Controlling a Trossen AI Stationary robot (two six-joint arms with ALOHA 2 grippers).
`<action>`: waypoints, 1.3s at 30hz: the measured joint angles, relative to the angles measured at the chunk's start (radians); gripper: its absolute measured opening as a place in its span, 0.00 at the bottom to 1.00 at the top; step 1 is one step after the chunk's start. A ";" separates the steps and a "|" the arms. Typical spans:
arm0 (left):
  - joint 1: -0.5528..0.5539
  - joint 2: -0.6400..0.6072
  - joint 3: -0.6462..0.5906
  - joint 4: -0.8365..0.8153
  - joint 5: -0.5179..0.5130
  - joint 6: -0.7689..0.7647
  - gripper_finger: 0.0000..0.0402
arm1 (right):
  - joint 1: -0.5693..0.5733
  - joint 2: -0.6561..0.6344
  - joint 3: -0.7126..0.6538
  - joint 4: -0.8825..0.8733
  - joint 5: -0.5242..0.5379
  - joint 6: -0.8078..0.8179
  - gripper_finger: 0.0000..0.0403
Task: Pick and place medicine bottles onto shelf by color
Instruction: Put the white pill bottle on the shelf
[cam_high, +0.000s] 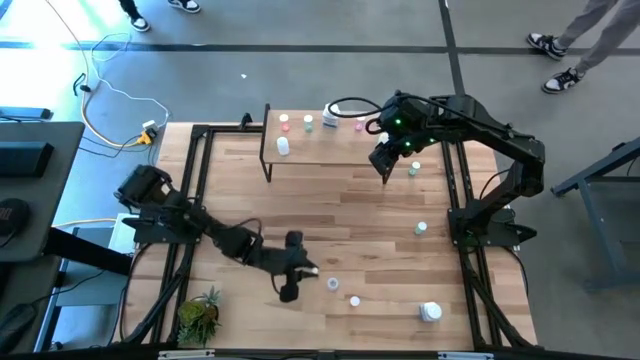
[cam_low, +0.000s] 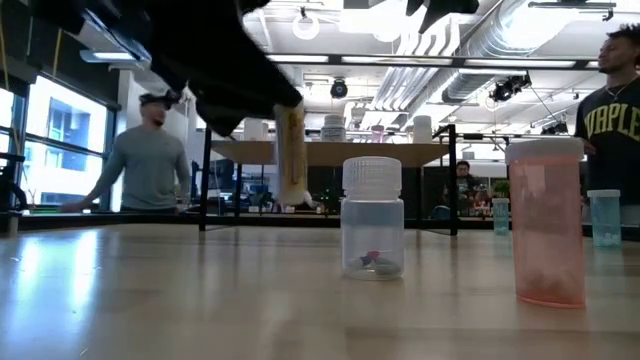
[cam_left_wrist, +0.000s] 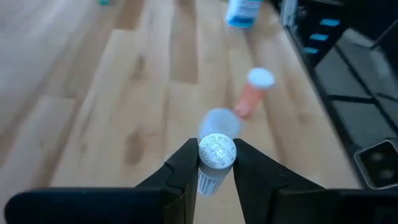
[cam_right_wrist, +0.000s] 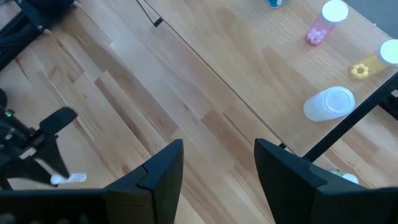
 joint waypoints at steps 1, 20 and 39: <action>0.012 -0.018 -0.004 -0.027 0.002 0.012 0.19 | 0.000 0.000 0.000 -0.001 0.000 0.000 0.47; 0.399 -0.321 -0.003 -0.187 0.107 0.233 0.19 | -0.071 0.001 0.000 -0.005 0.007 -0.023 0.47; 0.816 -0.434 0.078 -0.288 0.289 0.364 0.19 | -0.120 0.002 0.000 -0.001 0.055 -0.030 0.47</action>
